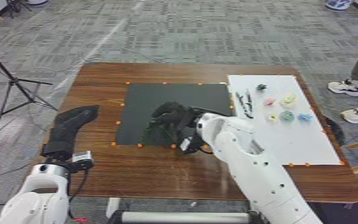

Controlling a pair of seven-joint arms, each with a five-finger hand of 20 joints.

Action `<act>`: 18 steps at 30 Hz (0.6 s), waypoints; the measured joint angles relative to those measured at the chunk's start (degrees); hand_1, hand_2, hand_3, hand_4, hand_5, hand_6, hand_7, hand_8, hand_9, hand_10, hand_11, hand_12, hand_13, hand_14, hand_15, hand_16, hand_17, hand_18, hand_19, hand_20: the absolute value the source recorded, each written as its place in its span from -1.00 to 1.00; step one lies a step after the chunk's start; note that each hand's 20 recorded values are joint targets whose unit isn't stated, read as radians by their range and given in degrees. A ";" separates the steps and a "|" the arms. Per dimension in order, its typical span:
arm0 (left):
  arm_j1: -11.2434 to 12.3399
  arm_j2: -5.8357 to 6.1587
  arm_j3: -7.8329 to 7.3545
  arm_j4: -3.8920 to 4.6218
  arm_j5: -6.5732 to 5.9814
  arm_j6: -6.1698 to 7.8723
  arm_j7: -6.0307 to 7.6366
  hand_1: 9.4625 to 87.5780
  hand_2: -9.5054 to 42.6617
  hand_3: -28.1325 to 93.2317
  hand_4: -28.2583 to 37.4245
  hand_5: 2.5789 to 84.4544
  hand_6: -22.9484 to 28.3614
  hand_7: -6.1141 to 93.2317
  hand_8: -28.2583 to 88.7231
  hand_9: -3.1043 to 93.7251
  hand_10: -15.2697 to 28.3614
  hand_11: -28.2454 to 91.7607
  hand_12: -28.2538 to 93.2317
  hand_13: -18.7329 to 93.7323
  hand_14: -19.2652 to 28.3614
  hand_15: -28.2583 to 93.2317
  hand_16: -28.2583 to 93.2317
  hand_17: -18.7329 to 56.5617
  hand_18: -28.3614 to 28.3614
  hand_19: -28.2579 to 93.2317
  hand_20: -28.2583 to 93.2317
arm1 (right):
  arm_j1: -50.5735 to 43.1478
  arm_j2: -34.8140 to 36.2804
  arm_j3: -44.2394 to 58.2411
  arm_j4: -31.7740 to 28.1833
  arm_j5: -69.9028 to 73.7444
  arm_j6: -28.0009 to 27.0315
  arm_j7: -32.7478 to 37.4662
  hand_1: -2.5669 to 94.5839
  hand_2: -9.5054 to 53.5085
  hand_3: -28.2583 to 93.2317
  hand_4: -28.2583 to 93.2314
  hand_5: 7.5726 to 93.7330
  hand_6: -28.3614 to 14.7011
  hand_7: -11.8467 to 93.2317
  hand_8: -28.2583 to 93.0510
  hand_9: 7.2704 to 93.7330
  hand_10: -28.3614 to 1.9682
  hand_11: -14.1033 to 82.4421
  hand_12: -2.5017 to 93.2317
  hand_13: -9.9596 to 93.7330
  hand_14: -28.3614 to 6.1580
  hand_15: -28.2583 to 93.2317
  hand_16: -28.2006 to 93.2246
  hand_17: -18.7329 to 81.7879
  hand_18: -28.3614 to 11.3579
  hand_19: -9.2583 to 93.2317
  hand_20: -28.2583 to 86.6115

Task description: Arrange flowers

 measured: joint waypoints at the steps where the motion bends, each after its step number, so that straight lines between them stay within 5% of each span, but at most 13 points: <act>1: 0.00 0.00 0.00 0.00 0.00 0.00 0.01 -0.51 -0.69 0.61 -0.64 0.17 0.06 -0.50 -0.64 -0.03 0.29 -0.19 -0.34 -0.06 0.52 -0.20 -0.52 -0.35 0.45 -0.33 -0.23 | -0.02 0.00 -0.05 0.00 0.02 0.00 0.04 -0.65 -0.32 0.59 -0.74 -0.19 0.09 -0.49 -0.67 0.45 -0.16 -0.51 -0.72 0.55 -0.32 0.42 0.01 0.00 -0.99 0.67 0.38; 18: -0.18 -0.02 0.38 0.03 0.00 -0.01 0.05 -0.51 -0.70 0.60 -0.63 0.17 0.06 -0.50 -0.64 -0.02 0.29 -0.19 -0.34 -0.06 0.52 -0.20 -0.52 -0.35 0.46 -0.33 -0.23 | 0.46 -0.29 -0.31 0.37 -0.04 2.38 1.60 -0.66 -0.33 0.57 -0.74 -0.16 0.07 -0.50 -0.67 0.44 -0.22 -0.52 -0.72 0.55 -0.32 0.42 0.01 0.00 -0.98 0.68 0.38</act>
